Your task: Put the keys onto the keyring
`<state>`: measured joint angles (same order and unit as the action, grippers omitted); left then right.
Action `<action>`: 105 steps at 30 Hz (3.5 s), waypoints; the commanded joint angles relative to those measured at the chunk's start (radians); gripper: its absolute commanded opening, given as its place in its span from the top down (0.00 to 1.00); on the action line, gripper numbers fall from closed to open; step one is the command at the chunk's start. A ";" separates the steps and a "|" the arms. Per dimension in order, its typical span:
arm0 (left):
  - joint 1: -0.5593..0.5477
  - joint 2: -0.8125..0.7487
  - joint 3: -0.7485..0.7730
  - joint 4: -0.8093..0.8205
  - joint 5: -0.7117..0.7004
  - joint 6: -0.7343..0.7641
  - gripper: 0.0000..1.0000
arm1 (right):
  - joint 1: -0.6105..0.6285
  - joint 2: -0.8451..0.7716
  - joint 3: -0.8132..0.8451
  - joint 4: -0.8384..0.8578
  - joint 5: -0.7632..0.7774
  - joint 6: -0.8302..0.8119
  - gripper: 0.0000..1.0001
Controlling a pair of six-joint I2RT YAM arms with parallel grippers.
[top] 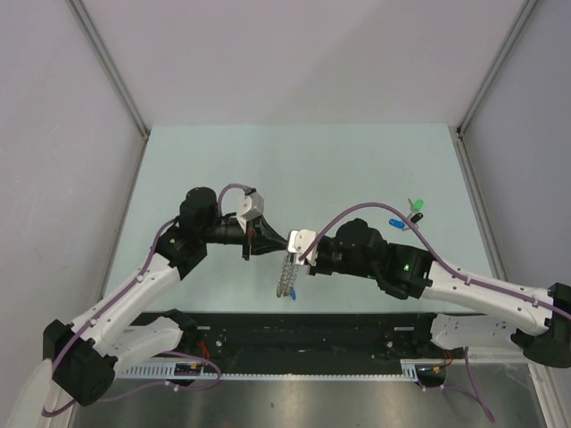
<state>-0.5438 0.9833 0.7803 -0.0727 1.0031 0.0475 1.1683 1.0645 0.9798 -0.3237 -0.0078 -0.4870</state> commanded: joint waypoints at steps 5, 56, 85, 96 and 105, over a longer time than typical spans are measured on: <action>0.010 -0.049 -0.032 0.212 -0.101 -0.117 1.00 | -0.038 -0.029 -0.039 0.090 -0.058 0.062 1.00; 0.160 0.390 0.458 0.097 -0.618 -0.155 1.00 | -0.636 -0.164 -0.044 0.084 -0.027 0.539 0.00; 0.173 0.112 -0.237 0.257 -0.945 -0.399 0.44 | -0.645 -0.350 -0.109 -0.089 0.068 0.518 0.00; 0.185 -0.326 -0.090 -0.188 -1.248 -0.302 0.00 | -0.648 -0.442 -0.132 -0.136 0.219 0.499 0.00; 0.185 -0.621 -0.095 -0.288 -1.380 -0.215 0.00 | -0.647 -0.570 -0.162 -0.166 0.423 0.447 0.00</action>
<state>-0.3649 0.4480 0.6720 -0.2920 -0.2859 -0.2420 0.5259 0.5587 0.8303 -0.4763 0.2848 0.0021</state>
